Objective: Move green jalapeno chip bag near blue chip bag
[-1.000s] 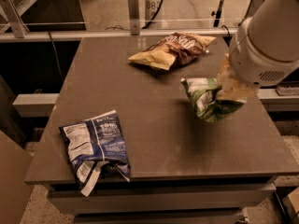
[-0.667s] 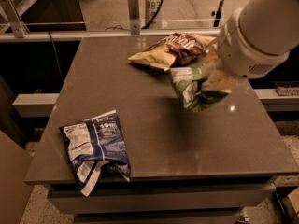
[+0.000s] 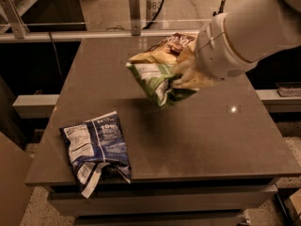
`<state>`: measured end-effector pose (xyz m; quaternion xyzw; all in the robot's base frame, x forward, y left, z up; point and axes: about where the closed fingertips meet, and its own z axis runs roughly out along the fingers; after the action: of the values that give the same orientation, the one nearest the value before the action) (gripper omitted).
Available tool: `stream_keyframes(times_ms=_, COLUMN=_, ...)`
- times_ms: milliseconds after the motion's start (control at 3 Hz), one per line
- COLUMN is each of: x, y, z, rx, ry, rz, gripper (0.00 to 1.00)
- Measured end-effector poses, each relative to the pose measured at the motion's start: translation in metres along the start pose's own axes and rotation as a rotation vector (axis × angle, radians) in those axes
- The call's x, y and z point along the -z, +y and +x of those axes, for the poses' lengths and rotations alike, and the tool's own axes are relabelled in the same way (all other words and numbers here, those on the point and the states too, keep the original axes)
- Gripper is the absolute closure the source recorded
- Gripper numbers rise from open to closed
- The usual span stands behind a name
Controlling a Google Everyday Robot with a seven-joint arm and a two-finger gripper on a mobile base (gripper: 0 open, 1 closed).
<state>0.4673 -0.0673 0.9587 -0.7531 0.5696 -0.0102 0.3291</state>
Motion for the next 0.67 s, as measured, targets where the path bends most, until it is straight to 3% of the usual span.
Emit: stream_keyframes(times_ms=667, x=-0.038, y=0.005, z=-0.04, rx=0.027, ry=-0.287, rz=-0.048, gripper=1.0)
